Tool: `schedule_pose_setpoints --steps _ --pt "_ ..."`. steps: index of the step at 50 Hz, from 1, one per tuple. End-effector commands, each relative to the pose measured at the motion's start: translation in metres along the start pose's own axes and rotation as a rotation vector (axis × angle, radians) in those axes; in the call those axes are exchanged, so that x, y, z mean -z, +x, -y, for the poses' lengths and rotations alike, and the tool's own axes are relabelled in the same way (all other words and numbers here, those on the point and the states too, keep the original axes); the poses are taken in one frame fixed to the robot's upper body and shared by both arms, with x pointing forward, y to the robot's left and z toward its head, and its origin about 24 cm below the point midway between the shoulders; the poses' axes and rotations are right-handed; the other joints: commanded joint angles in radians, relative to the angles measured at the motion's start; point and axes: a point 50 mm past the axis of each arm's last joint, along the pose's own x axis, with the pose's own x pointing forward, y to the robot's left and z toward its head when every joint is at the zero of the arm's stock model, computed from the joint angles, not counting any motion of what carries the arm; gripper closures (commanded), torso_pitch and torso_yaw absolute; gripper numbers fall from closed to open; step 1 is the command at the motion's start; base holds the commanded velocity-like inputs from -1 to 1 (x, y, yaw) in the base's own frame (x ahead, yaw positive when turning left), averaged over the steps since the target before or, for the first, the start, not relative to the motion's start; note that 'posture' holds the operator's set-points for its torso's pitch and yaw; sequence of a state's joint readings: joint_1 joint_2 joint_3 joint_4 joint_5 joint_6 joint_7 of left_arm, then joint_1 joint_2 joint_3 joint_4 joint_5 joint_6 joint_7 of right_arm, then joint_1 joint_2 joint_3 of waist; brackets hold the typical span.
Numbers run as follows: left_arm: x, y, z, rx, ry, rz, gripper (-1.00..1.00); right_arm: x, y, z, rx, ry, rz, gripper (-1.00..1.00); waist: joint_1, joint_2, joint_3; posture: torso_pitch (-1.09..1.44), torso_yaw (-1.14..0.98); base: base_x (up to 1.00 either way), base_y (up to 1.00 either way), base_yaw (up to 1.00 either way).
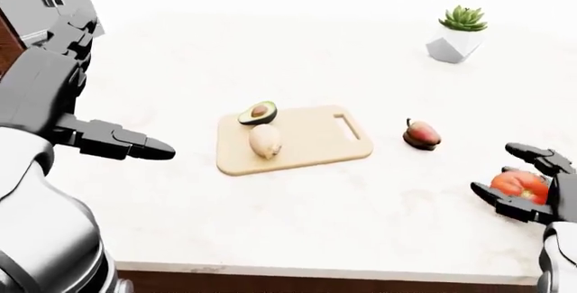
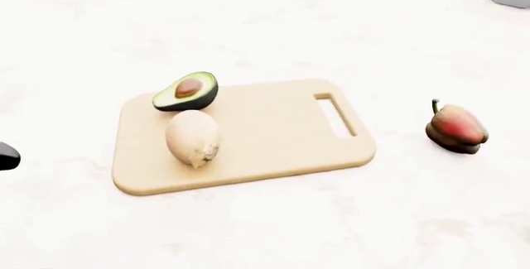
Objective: Place the avocado, onion, tomato and bell pepper on the cutting board.
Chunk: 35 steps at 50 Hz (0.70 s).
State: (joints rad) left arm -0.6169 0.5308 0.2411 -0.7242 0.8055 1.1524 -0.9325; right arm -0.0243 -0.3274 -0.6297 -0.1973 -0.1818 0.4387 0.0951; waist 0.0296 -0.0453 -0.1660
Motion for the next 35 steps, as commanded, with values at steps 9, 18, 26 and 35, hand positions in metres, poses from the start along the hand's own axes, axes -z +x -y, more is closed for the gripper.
schedule_pose_setpoints --steps 9,18,26,35 --pt "-0.009 -0.005 -0.010 -0.053 0.019 0.046 -1.00 -0.019 -0.002 0.014 0.027 -0.013 0.051 1.00 0.003 0.003 -0.006 -0.21 0.00 0.00 0.00 0.00" --pt "-0.008 -0.006 -0.009 -0.052 0.018 0.043 -1.00 -0.077 -0.015 0.019 0.006 -0.011 0.177 1.00 0.003 0.008 -0.004 -0.21 0.00 0.00 0.00 0.00" --pt "-0.006 -0.007 -0.009 -0.052 0.017 0.042 -1.00 -0.142 -0.027 0.012 -0.050 0.001 0.315 1.00 0.000 0.011 0.004 -0.21 0.00 0.00 0.00 0.00" --pt "-0.005 -0.007 -0.008 -0.052 0.018 0.039 -1.00 -0.191 -0.033 -0.036 -0.194 0.051 0.421 1.00 -0.008 0.015 0.013 -0.21 0.00 0.00 0.00 0.00"
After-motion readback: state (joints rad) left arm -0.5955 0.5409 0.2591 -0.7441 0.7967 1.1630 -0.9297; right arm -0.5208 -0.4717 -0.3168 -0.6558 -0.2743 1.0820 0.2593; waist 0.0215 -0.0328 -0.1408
